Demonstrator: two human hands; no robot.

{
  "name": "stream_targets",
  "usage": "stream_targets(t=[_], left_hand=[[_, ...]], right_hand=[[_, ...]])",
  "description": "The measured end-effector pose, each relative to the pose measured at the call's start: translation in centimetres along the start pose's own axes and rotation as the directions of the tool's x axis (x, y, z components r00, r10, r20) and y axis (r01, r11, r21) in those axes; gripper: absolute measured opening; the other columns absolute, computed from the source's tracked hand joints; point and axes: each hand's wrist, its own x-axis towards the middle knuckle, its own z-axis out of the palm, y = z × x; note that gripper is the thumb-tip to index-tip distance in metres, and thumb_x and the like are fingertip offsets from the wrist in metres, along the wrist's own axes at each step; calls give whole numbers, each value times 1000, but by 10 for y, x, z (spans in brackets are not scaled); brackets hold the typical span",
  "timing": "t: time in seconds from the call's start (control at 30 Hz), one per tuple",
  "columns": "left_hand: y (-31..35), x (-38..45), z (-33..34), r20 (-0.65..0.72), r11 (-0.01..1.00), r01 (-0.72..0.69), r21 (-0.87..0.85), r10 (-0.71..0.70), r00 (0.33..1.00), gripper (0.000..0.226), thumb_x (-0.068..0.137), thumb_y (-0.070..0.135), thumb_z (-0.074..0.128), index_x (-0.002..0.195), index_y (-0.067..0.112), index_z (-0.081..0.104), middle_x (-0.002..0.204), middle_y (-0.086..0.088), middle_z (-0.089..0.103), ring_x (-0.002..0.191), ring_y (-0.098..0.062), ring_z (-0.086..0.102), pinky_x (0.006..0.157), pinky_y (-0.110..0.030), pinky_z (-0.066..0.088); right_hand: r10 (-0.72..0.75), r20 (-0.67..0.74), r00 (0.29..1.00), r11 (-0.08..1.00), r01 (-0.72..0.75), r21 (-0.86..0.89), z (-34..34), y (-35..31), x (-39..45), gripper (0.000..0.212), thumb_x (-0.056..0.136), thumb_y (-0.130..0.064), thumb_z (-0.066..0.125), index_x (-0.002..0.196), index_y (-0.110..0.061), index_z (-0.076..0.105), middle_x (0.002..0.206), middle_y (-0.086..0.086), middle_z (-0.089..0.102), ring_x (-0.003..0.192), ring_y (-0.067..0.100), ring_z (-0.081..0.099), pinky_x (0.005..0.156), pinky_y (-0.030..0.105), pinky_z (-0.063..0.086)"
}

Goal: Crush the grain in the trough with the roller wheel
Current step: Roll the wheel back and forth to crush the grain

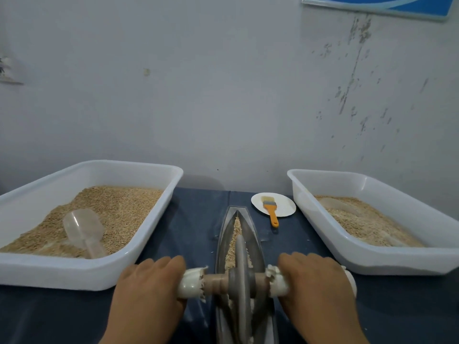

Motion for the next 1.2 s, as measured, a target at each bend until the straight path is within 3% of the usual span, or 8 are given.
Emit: stream_targets(t=[0.03, 0.17, 0.37, 0.57, 0.77, 0.9, 1.03, 1.2], left_hand=[[0, 3, 0, 36, 999, 37, 14, -37, 999, 39, 42, 28, 83, 64, 26, 50, 57, 5, 53, 53, -20, 55, 49, -33, 43], [2, 6, 3, -17, 999, 41, -26, -42, 999, 35, 47, 19, 81, 63, 23, 50, 55, 1, 53, 52, -25, 54, 47, -34, 40], [1, -1, 5, -82, 999, -15, -41, 11, 997, 44, 36, 17, 85, 60, 23, 48, 52, 6, 47, 45, -22, 47, 44, -32, 37], [5, 16, 2, -132, 1000, -12, 11, 14, 991, 35, 46, 15, 82, 63, 20, 51, 55, 4, 50, 50, -24, 48, 51, -31, 32], [-2, 5, 10, -139, 998, -65, -11, 63, 988, 42, 40, 19, 83, 64, 23, 49, 55, 6, 46, 48, -21, 44, 49, -30, 33], [0, 27, 9, -88, 997, -47, 64, 52, 995, 33, 60, 30, 78, 72, 25, 48, 64, 5, 54, 58, -20, 51, 56, -29, 32], [2, 42, 8, -50, 993, 26, 113, -20, 999, 20, 81, 43, 55, 81, 31, 39, 80, 8, 57, 75, -13, 52, 65, -29, 31], [-6, 16, 18, -85, 999, -48, 26, 50, 995, 40, 48, 30, 82, 62, 28, 44, 52, 8, 47, 46, -17, 46, 49, -26, 25]], right_hand=[[-12, -10, 1000, 1000, 12, -23, -2, 0, 3, 58, 45, -32, 82, 63, -30, 27, 55, -5, 43, 51, 18, 47, 56, 30, 25], [38, -13, 999, 999, -38, -23, 1, 2, 9, 24, 80, -35, 57, 75, -31, 35, 75, -7, 43, 71, 17, 39, 67, 34, 24], [-9, -167, 986, 999, 17, 43, 10, 2, -11, 57, 35, -21, 84, 59, -28, 33, 50, -7, 38, 45, 15, 30, 51, 28, 23], [113, -50, 992, 994, -112, 14, 12, 4, 3, 15, 85, -34, 53, 77, -31, 39, 76, -8, 45, 72, 14, 42, 67, 32, 28], [34, -187, 982, 999, -33, 8, 18, 5, -6, 54, 42, -26, 83, 59, -32, 32, 54, -11, 26, 47, 14, 25, 50, 27, 22], [110, -56, 992, 993, -112, -41, 21, 10, 16, 34, 75, -30, 63, 66, -30, 30, 63, -7, 39, 61, 17, 38, 61, 33, 27], [132, -18, 991, 991, -131, 5, 18, 8, 24, 23, 82, -35, 58, 76, -32, 36, 72, -8, 45, 68, 17, 40, 66, 32, 28], [-6, -286, 958, 1000, -2, -29, 28, 6, 1, 57, 44, -21, 81, 62, -28, 27, 50, -7, 40, 47, 17, 25, 53, 28, 23]])
